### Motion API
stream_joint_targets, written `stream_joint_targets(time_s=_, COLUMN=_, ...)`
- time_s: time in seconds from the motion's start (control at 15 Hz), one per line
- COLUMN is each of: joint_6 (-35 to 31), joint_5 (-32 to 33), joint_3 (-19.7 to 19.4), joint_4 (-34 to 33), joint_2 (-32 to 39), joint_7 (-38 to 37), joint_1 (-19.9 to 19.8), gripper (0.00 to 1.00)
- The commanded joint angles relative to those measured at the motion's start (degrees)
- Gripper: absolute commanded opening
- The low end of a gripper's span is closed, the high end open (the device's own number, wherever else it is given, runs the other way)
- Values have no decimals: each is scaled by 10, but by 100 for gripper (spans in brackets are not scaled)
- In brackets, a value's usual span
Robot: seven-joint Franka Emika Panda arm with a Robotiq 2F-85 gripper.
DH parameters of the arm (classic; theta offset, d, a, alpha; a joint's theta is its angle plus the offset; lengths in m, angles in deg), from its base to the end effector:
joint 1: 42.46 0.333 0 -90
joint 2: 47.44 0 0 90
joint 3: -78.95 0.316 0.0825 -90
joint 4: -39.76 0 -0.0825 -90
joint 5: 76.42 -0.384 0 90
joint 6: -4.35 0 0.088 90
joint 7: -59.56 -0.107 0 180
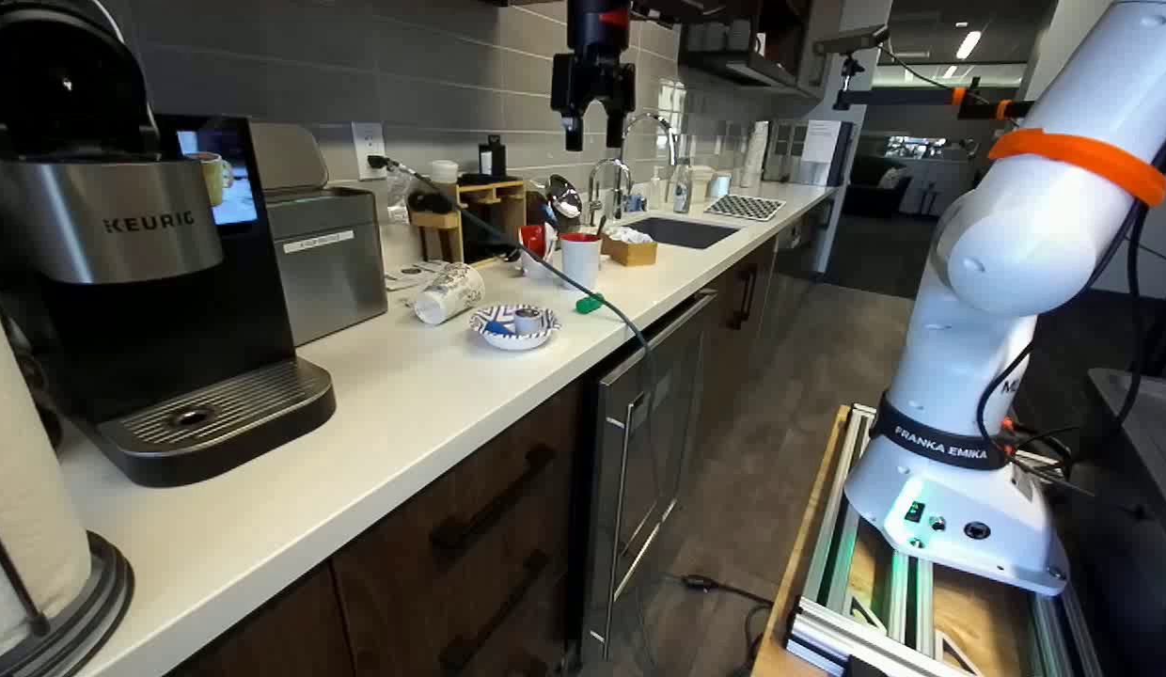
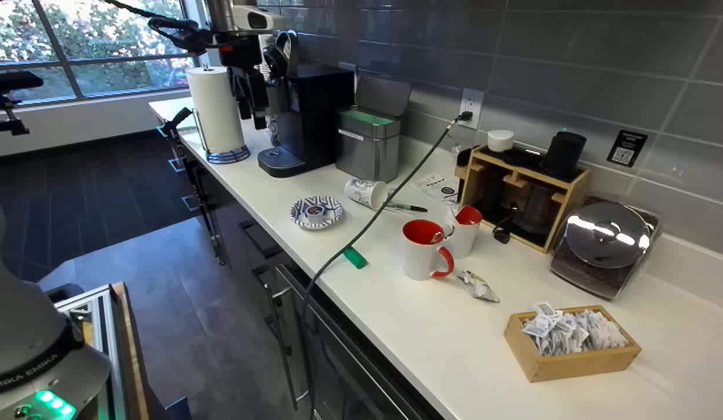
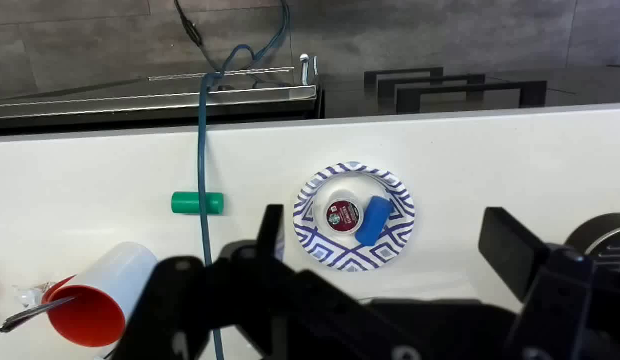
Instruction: Pick up the green cylindrical block and place it in the bowl
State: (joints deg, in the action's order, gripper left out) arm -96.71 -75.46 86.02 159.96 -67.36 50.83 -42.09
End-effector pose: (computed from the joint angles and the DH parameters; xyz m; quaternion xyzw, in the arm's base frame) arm 0.4481 0.0635 0.5638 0.9995 -0.0132 0.0095 0.0282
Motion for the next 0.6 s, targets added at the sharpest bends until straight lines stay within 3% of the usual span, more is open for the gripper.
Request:
stream_joint_targets(time_s=0.0, joint_6=1, joint_5=3, joint_3=-7, joint_4=-1, joint_2=1, joint_7=-2, joint_1=8, gripper=100)
stream_joint_targets(time_s=0.13, joint_6=-1, joint_5=-3, joint_3=-29, joint_4=-12, joint_2=5, joint_7=53, joint_1=7, gripper=100)
stream_joint_targets(time_s=0.27, joint_6=7, joint_5=2, joint_3=-66, joint_4=-29, joint_2=8, joint_7=159, joint_1=3, gripper=100)
stream_joint_targets(time_s=0.33, joint_6=19, joint_5=25, joint_3=-118, joint_4=-42, joint_2=15, joint_7=201, joint_1=41, gripper=100)
stream_joint_targets(time_s=0.53, joint_6=23, joint_5=42, joint_3=-242, joint_4=-81, joint_2=38, joint_7=343, joint_1=100, gripper=100)
